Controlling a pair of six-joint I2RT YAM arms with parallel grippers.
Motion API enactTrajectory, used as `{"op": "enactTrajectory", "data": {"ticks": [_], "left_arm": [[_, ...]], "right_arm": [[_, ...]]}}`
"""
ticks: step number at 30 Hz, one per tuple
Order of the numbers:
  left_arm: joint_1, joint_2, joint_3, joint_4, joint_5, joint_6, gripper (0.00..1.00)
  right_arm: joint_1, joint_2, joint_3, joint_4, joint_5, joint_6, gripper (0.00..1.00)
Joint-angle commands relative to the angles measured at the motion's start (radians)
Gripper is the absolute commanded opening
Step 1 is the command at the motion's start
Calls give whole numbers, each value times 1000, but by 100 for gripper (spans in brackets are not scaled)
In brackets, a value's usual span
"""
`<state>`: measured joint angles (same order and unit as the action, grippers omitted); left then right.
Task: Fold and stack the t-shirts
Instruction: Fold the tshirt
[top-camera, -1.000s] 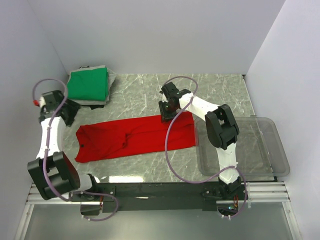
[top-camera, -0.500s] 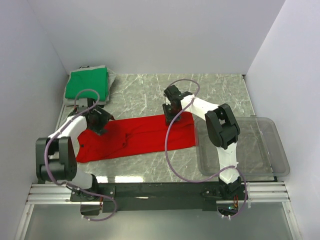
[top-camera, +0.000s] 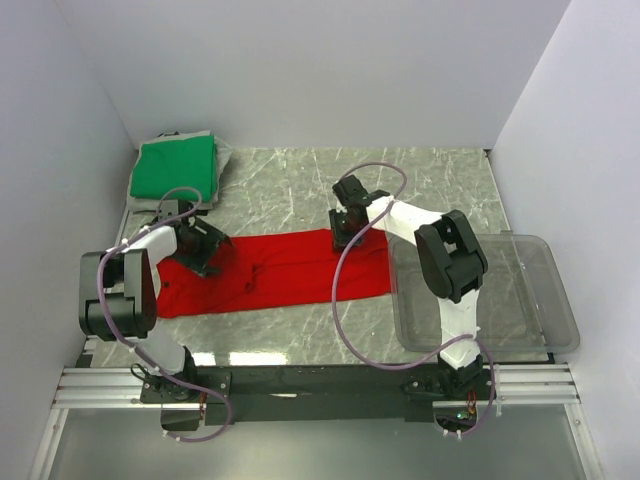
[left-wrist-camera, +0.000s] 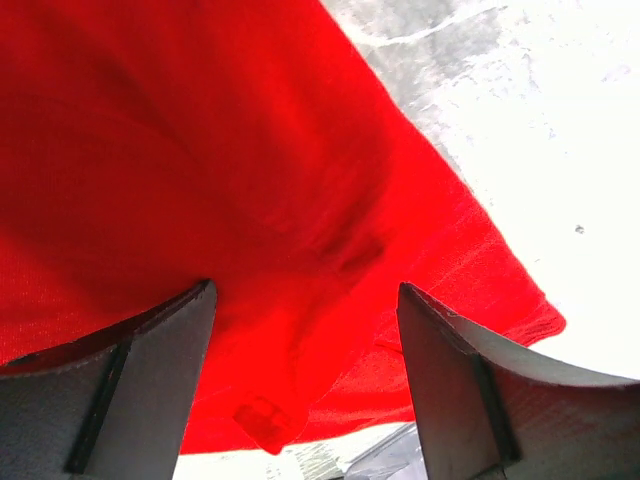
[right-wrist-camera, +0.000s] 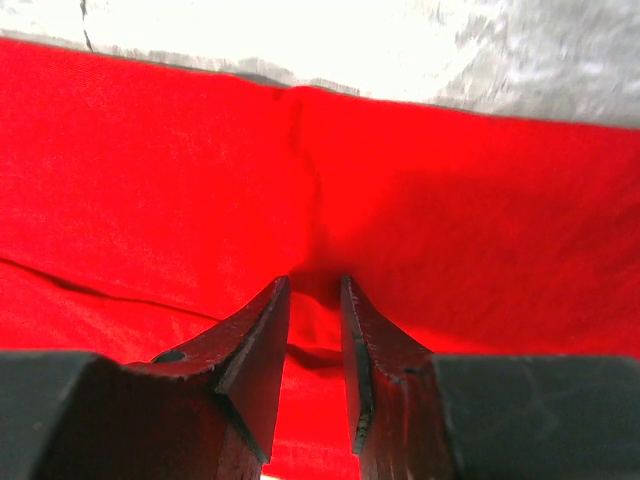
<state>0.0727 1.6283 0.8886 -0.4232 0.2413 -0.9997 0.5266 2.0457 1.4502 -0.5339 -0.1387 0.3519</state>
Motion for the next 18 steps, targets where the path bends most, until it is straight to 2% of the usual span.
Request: {"op": "enactTrajectory", "data": {"ticks": [1,11,18], "left_arm": [[6,61,-20,26,-71,75,81],[123,71,-4,1,-83,188,81],[131,103,41,0,-93,248,81]], "right_arm": [[36,-7,-59,-78,11,42,35],[124,-50,-116,-139,57,151,35],[208,-73,-151,-204,96,209,35]]}}
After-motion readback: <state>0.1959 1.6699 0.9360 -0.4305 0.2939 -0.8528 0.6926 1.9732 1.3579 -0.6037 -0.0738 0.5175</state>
